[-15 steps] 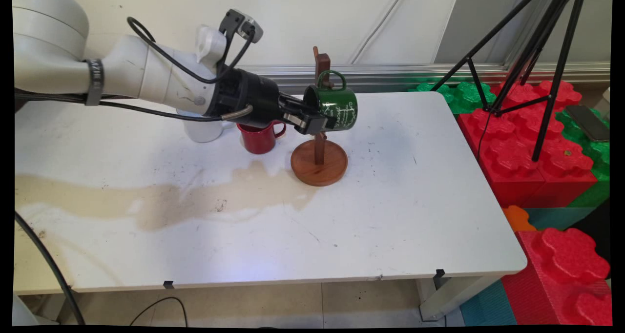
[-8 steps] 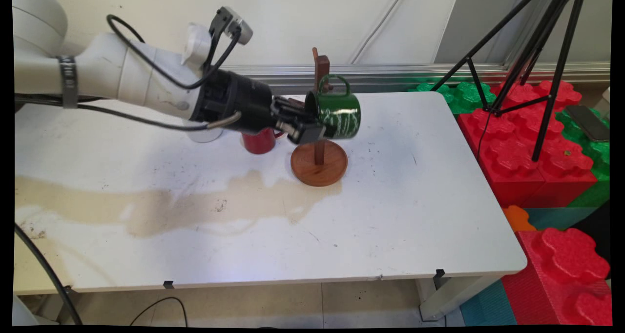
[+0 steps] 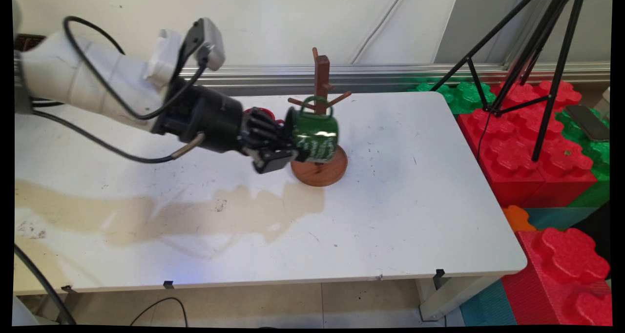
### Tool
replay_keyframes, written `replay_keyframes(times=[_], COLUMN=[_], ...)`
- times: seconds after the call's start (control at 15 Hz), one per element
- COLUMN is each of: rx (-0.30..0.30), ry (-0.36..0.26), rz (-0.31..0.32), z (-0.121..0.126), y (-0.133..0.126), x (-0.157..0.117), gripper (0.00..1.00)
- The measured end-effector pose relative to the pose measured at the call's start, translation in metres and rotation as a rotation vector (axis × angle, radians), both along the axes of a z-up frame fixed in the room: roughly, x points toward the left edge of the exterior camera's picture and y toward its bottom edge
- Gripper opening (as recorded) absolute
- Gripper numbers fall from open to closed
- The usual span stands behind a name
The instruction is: Place the picked object on the table
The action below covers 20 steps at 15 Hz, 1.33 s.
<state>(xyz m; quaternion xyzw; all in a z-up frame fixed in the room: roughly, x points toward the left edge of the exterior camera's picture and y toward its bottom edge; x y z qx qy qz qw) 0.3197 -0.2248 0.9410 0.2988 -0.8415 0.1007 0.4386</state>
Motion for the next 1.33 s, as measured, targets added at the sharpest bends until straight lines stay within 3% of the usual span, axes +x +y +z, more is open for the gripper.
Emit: replay_keyframes(times=[0.47, 0.8, 1.0, 1.13, 1.33], rx=[-0.023, 0.043, 0.066, 0.103, 0.137], ry=[-0.238, -0.449, -0.535, -0.648, -0.745], rz=[0.049, 0.073, 0.075, 0.088, 0.108], z=[0.013, 0.004, 0.001, -0.002, -0.007], y=[0.011, 0.007, -0.001, -0.004, -0.015], x=[0.041, 0.078, 0.090, 0.107, 0.114], gripper=[0.00, 0.00, 0.00, 0.00, 0.00])
